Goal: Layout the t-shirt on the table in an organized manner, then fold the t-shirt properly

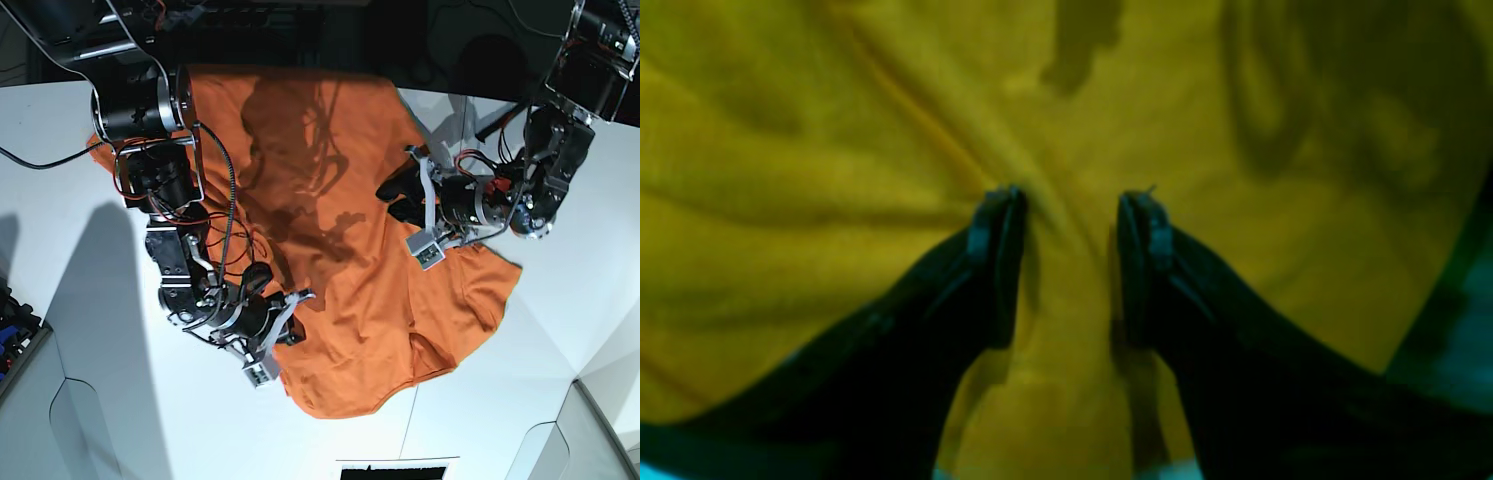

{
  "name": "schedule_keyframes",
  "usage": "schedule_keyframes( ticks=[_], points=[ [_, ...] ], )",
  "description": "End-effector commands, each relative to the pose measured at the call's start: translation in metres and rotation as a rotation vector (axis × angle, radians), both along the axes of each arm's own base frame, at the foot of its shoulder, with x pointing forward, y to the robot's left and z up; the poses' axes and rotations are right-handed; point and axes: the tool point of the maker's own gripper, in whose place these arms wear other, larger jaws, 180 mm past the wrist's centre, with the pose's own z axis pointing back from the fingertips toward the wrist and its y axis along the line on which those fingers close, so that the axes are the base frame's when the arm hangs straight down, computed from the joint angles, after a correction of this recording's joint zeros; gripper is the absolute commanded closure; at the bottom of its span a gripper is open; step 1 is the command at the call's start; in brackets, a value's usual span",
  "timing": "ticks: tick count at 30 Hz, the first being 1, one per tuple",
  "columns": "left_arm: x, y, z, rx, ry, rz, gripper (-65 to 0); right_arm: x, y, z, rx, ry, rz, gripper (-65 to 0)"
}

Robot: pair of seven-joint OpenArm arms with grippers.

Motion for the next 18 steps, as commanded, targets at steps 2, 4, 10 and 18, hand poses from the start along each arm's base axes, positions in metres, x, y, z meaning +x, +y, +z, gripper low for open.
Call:
schedule_keyframes(
  ticks=[2,4,10,18],
  points=[
    [-0.016,0.002,-0.013,0.044,0.038,-0.026,-26.0,0.010,0.004,0.012,-0.039,-0.053,0.037,0.0],
    [-0.022,0.003,-0.019,0.063,0.043,-0.033,-26.0,0.005,-0.001,0.000,-0.095,-0.045,0.065,0.0],
    [-0.017,0.029,-0.026,0.171,0.001,-0.047,-26.0,0.005,-0.047,-0.013,-0.191,-0.043,0.052,0.0],
    [0.023,0.077,-0.023,0.272,-0.047,0.018,-26.0,0.003,-0.109,-0.021,-0.191,0.016,-0.042,0.0]
  ],
)
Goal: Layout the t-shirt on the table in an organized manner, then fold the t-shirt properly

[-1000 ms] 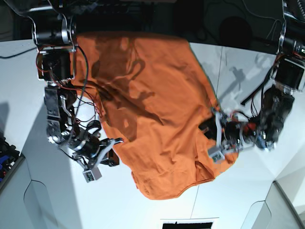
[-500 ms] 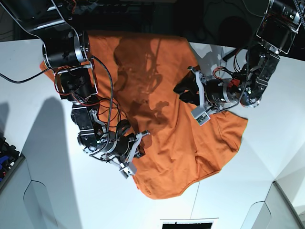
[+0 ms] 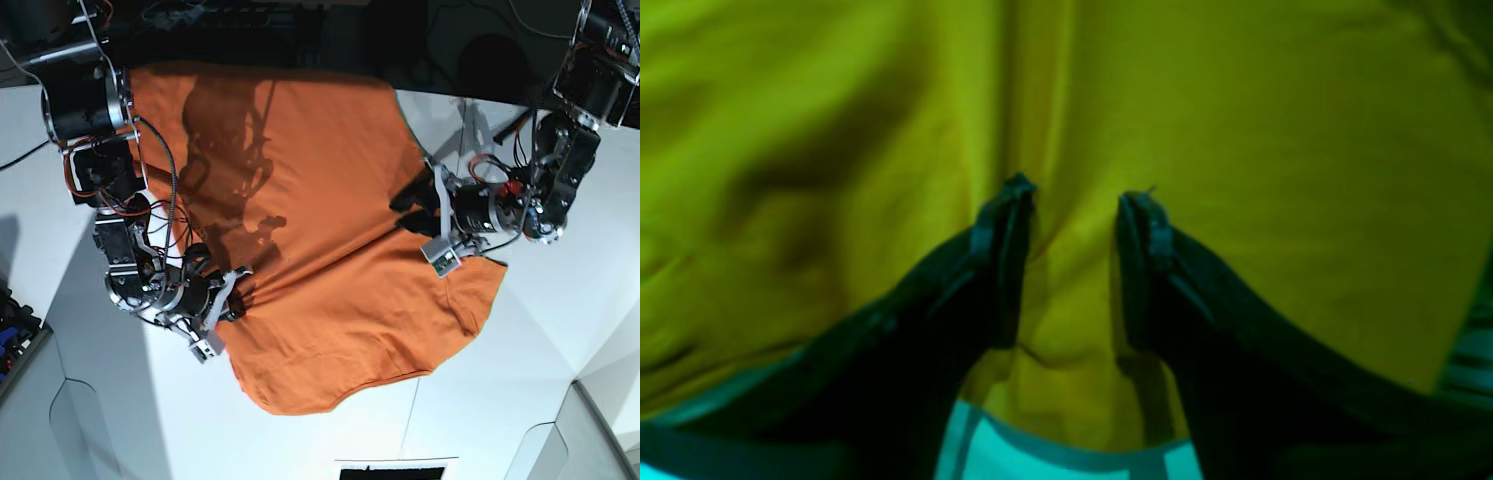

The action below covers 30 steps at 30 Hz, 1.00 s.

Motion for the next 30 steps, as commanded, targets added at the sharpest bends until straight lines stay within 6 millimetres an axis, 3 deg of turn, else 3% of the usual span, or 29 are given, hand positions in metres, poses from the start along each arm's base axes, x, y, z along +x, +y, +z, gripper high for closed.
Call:
schedule_keyframes(
  ticks=[1,6,9,13,18,20,23,27,30],
  points=[
    [0.008,0.041,-0.010,0.177,0.016,0.031,-26.0,0.009,-0.018,0.011,-0.030,-0.020,-0.023,0.0],
    [0.060,0.055,0.011,0.164,-0.075,0.100,-26.0,-0.026,-0.029,-0.007,-0.004,0.056,-0.031,0.0],
    [0.090,0.052,0.022,0.179,-0.130,0.113,-26.0,-0.051,-0.027,-0.014,0.014,0.062,-0.016,0.0],
    [0.126,0.025,0.038,0.113,-0.166,0.134,-26.0,-0.089,-0.007,-0.019,0.061,0.076,0.027,0.0],
    [0.151,-0.014,0.049,0.035,-0.172,0.142,-26.0,-0.132,0.037,-0.013,0.135,0.063,0.092,0.0],
    [0.159,-0.024,0.057,0.015,-0.180,0.138,-26.0,-0.134,0.049,-0.003,0.152,0.031,0.092,0.0],
    [0.167,-0.034,0.079,-0.054,-0.169,0.151,-26.0,-0.118,0.051,0.021,0.184,-0.032,0.044,0.0],
    [0.167,-0.038,0.116,-0.145,-0.144,0.144,-26.0,-0.084,0.032,0.054,0.225,-0.126,-0.044,0.0],
    [0.154,-0.029,0.134,-0.191,-0.116,0.128,-26.0,-0.058,0.023,0.080,0.243,-0.192,-0.079,0.0]
  ],
)
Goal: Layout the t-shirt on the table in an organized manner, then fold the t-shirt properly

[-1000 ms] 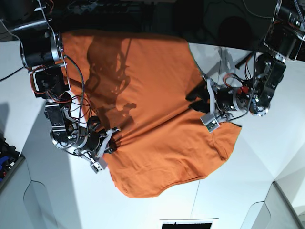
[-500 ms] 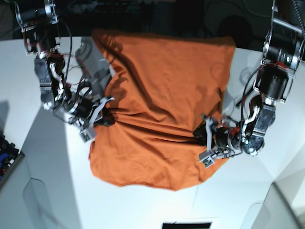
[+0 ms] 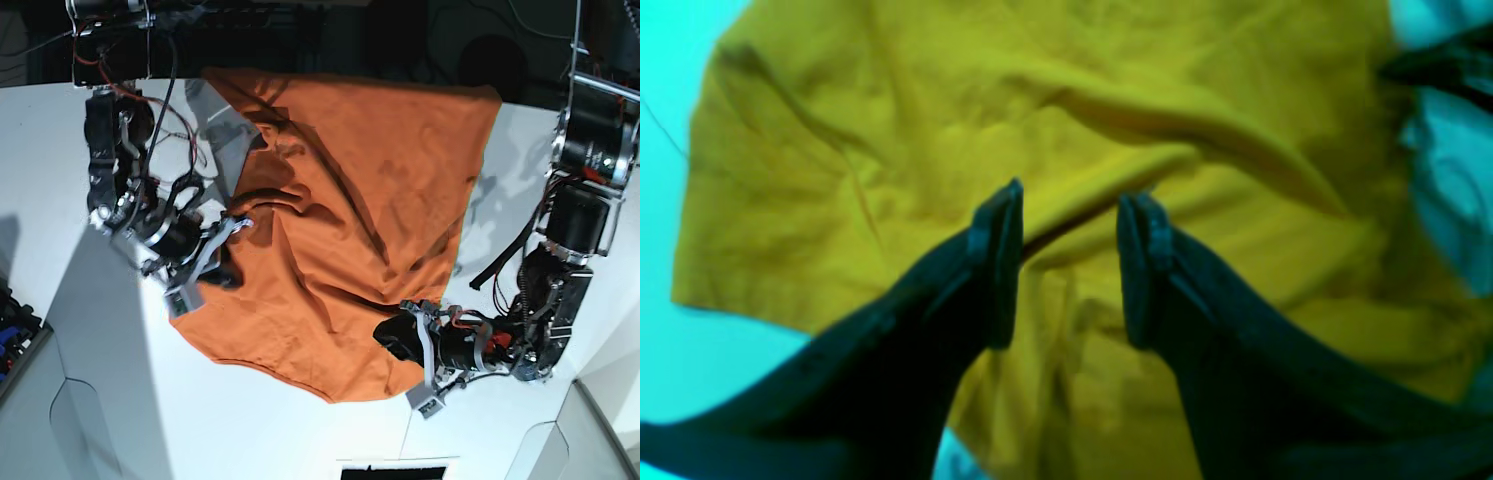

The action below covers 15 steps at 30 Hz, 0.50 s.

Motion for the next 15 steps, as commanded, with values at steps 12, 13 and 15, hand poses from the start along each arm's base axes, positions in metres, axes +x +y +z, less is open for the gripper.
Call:
schedule_keyframes(
  ticks=[12,13,15],
  points=[
    [-0.132,0.037,-0.065,0.058,0.193,-0.095,-26.0,0.100,-0.024,0.012,-0.077,-0.061,-0.075,0.0],
    [-0.146,0.038,-0.073,0.065,0.220,-0.104,-26.0,0.103,-0.025,0.006,-0.102,-0.045,-0.068,0.0],
    [-0.170,0.039,-0.090,0.080,0.279,-0.114,-26.0,0.105,-0.026,-0.012,-0.175,0.000,-0.041,0.0]
  ],
)
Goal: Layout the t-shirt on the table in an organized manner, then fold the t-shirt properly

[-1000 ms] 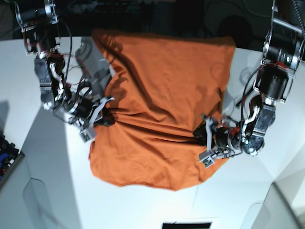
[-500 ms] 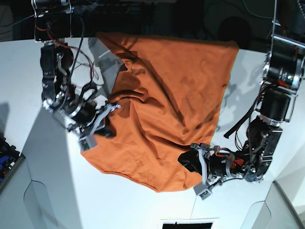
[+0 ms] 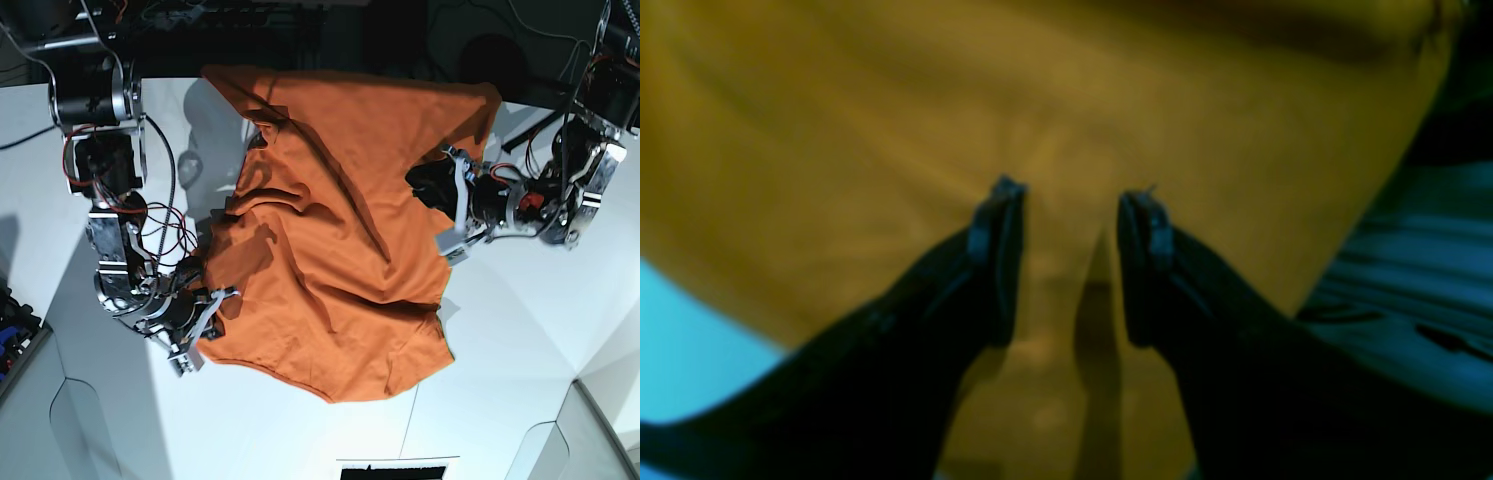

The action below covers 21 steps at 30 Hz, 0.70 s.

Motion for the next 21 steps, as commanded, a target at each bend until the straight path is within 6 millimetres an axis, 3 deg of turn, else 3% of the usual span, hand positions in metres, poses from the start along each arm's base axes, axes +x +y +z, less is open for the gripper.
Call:
schedule_keyframes(
  ticks=[1,4,8,12,16,18,21],
  points=[
    [-0.001,0.007,0.000,0.031,-0.001,-0.010,-26.0,0.018,0.002,0.020,-0.007,-0.049,0.014,0.0],
    [-0.018,0.012,-0.014,0.064,0.031,-0.017,-26.0,0.012,-0.007,-0.001,-0.091,0.009,0.040,0.0],
    [-0.006,0.041,-0.029,0.216,-0.031,-0.032,-26.0,0.008,-0.034,-0.005,-0.105,0.027,0.012,0.0],
    [0.026,0.080,-0.035,0.359,-0.113,-0.006,-26.0,-0.001,-0.063,-0.008,-0.082,0.046,-0.029,0.0],
    [0.070,0.105,-0.027,0.405,-0.189,0.066,-26.0,-0.026,-0.078,-0.026,-0.065,0.136,-0.039,0.0],
    [0.092,0.108,-0.021,0.416,-0.217,0.091,-26.0,-0.041,-0.082,-0.034,-0.052,0.160,-0.045,0.0],
    [0.123,0.094,-0.011,0.413,-0.257,0.085,-26.0,-0.060,-0.087,-0.042,-0.039,0.160,-0.051,0.0]
  ],
)
